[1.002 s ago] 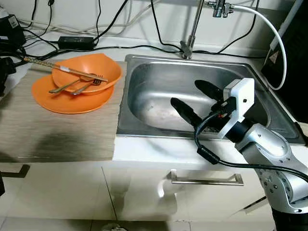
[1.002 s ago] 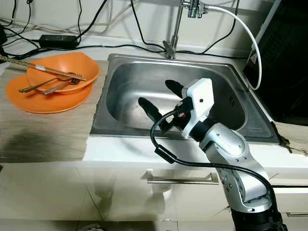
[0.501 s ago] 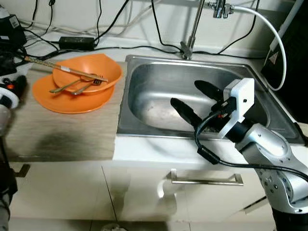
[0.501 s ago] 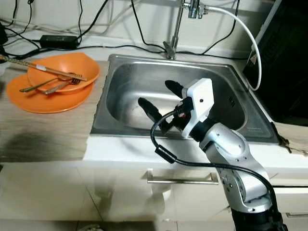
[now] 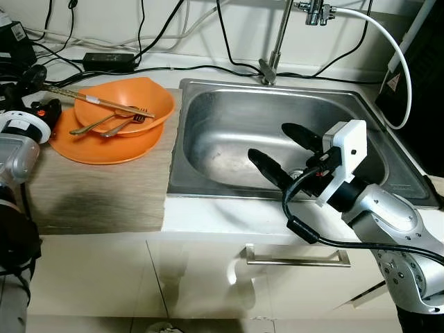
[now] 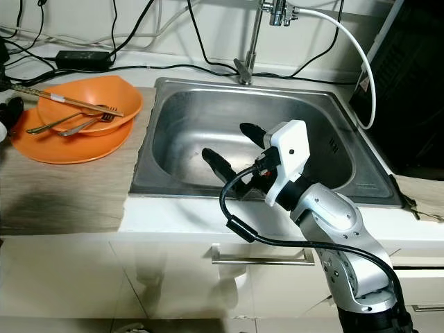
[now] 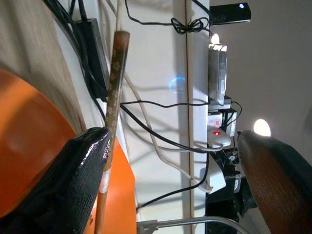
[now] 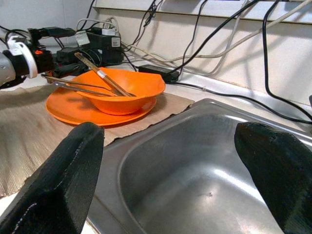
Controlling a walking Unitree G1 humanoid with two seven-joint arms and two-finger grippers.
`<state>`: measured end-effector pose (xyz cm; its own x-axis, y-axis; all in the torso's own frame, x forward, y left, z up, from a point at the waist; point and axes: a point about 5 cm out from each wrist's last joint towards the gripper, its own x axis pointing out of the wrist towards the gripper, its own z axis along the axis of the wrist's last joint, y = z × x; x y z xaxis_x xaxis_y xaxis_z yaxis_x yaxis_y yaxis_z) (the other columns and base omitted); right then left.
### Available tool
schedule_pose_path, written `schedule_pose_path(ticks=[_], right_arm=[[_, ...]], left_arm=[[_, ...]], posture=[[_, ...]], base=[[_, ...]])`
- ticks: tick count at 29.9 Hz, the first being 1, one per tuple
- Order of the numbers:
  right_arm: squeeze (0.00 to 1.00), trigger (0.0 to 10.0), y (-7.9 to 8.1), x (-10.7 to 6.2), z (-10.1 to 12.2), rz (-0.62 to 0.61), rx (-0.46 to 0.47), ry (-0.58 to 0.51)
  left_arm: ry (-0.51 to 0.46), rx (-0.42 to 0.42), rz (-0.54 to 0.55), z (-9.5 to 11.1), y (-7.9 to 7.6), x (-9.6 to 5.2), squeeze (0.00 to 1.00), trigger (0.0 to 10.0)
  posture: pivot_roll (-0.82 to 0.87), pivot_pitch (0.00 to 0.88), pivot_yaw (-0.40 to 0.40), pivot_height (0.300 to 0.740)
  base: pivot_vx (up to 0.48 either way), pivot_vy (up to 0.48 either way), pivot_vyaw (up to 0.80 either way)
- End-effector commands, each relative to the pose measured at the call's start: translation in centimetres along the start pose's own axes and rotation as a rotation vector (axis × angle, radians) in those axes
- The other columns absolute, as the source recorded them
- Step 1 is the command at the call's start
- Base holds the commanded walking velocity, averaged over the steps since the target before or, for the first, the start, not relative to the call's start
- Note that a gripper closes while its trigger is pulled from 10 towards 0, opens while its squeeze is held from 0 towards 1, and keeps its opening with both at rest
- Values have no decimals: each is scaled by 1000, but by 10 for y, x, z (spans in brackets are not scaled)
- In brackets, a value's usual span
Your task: Kitchen organization
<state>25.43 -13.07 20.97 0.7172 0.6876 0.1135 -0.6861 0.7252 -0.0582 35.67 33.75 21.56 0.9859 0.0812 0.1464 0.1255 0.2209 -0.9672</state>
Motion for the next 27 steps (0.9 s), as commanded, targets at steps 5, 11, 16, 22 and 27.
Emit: schedule_pose_path(ticks=[5, 11, 16, 22, 27], right_arm=[[0, 10000, 1, -5, 5, 0, -12, -2], [0, 10000, 2, -7, 6, -7, -11, -1], [0, 10000, 2, -9, 7, -18, -11, 1], [0, 10000, 4, -10, 8, -26, -5, 1], [0, 10000, 8, -9, 8, -36, 5, -3]], left_arm=[[-4, 52, 20, -8, -5, 8, 1000, 10000], [-37, 93, 60, -11, -5, 12, 1000, 10000], [-61, 96, 54, -12, -7, 15, 1000, 10000], [-89, 113, 66, -11, -10, 18, 192, 10000], [-91, 123, 75, -12, -13, 19, 0, 10000]], posture=[[-103, 0, -28, 740], [-116, 0, -22, 740], [-129, 3, -15, 740], [-132, 30, -8, 740], [-133, 60, 9, 740]], base=[[0, 0, 0], [0, 0, 0], [0, 0, 0], [0, 0, 0], [0, 0, 0]])
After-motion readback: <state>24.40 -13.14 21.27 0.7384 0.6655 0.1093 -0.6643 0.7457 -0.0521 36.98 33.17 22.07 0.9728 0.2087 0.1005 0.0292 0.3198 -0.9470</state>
